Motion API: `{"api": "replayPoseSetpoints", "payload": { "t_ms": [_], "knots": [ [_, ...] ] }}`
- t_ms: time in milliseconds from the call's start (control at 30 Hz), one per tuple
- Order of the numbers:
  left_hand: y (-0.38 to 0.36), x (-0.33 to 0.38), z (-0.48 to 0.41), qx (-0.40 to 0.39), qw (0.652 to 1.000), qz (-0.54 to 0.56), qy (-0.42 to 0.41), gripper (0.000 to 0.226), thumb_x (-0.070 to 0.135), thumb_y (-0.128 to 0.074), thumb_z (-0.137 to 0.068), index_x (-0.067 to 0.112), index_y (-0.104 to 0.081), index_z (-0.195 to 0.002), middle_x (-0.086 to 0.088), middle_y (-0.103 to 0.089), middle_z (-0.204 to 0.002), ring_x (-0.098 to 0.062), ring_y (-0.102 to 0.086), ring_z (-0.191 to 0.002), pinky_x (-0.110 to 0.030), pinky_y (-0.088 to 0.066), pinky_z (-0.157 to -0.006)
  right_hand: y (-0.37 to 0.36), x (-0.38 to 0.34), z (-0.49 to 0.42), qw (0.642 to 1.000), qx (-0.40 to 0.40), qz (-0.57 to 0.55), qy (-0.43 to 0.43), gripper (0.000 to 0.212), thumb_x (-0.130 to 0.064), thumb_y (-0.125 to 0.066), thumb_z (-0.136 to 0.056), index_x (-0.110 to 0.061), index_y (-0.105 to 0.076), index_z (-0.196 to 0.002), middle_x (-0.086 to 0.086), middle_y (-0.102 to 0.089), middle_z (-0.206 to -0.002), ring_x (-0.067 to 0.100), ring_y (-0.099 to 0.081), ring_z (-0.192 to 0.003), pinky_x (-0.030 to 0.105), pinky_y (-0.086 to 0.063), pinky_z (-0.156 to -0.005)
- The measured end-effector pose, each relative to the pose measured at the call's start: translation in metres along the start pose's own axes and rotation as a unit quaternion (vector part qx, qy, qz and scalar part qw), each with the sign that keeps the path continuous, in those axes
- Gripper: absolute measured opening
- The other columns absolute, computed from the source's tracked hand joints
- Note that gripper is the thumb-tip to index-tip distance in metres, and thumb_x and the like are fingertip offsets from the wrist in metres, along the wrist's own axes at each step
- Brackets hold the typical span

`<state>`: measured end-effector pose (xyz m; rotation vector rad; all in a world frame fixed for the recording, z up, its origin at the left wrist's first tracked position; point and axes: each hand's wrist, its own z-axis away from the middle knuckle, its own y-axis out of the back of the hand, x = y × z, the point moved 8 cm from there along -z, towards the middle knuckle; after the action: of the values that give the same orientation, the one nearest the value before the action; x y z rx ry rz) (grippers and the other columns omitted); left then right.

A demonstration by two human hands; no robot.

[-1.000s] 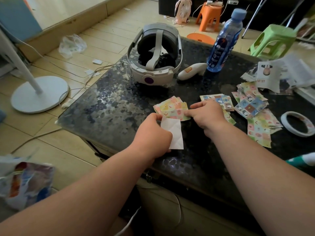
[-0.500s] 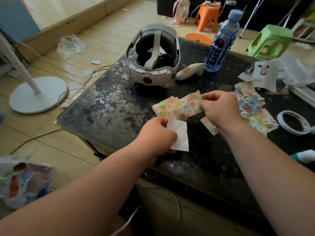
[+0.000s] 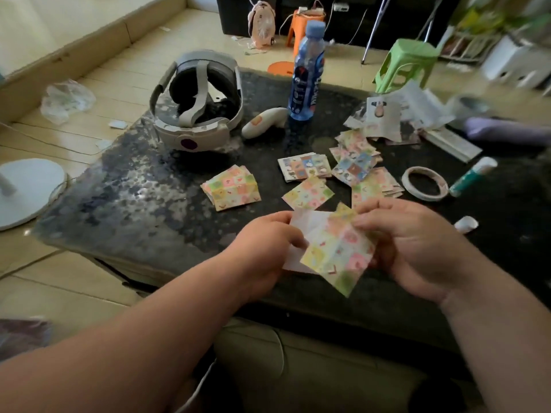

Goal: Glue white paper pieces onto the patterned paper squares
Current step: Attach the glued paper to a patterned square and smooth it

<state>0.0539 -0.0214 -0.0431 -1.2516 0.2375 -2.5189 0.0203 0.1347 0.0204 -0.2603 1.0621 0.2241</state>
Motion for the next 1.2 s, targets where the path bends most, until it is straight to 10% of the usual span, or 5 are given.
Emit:
{"api": "replayPoseSetpoints", "payload": {
  "t_ms": [167,333,533,933,1200],
  "knots": [
    [-0.033,-0.006,0.009,-0.016,0.996,-0.050,-0.078,0.067,-0.016,-0.052,-0.088,0.041,-0.053,-0.125,-0.020,-0.074,-0.103,-0.048,-0.071,-0.094,-0.060,-0.054,-0.084,0.021,0.006,-0.001,0.989,0.018,0.135,0.053,0.012,-0.004,-0.074,-0.089,-0.016,-0.075,-0.089,0.004,-0.077,-0.079,0.013,-0.075,-0.071,0.026,-0.056,-0.055],
    [-0.056,0.004,0.012,-0.008,0.993,-0.043,-0.113,0.036,-0.010,-0.051,-0.093,0.022,-0.059,-0.106,-0.014,-0.072,-0.091,-0.028,-0.070,-0.067,-0.036,-0.047,-0.055,0.043,-0.007,0.004,0.979,0.051,0.157,0.120,0.013,-0.007,-0.081,-0.084,-0.020,-0.077,-0.085,0.004,-0.079,-0.084,0.019,-0.077,-0.082,0.042,-0.063,-0.073],
    [-0.074,0.001,0.001,-0.007,0.996,-0.005,-0.091,0.021,0.022,-0.063,-0.085,0.009,-0.069,-0.100,-0.018,-0.071,-0.097,-0.034,-0.071,-0.079,-0.043,-0.051,-0.069,0.063,-0.013,0.003,0.971,0.074,0.167,0.151,0.021,-0.009,-0.082,-0.084,-0.020,-0.074,-0.100,0.006,-0.078,-0.086,0.021,-0.077,-0.081,0.048,-0.064,-0.078],
    [-0.065,0.015,-0.011,0.035,0.984,-0.070,-0.160,0.027,0.018,-0.066,-0.097,0.025,-0.069,-0.071,-0.010,-0.072,-0.088,-0.030,-0.071,-0.081,-0.047,-0.059,-0.070,0.059,0.018,-0.004,0.994,0.108,-0.004,0.031,0.009,-0.011,-0.079,-0.085,-0.007,-0.073,-0.091,0.010,-0.078,-0.079,0.014,-0.073,-0.060,0.020,-0.049,-0.043],
    [-0.058,0.016,-0.008,0.072,0.983,-0.031,-0.169,0.017,0.016,-0.067,-0.097,0.015,-0.070,-0.080,-0.019,-0.074,-0.092,-0.032,-0.074,-0.080,-0.052,-0.062,-0.068,0.054,0.019,-0.005,0.985,0.157,0.035,0.058,0.005,-0.018,-0.076,-0.091,-0.013,-0.077,-0.090,0.004,-0.080,-0.083,0.019,-0.078,-0.079,0.045,-0.064,-0.075]
  ]
}}
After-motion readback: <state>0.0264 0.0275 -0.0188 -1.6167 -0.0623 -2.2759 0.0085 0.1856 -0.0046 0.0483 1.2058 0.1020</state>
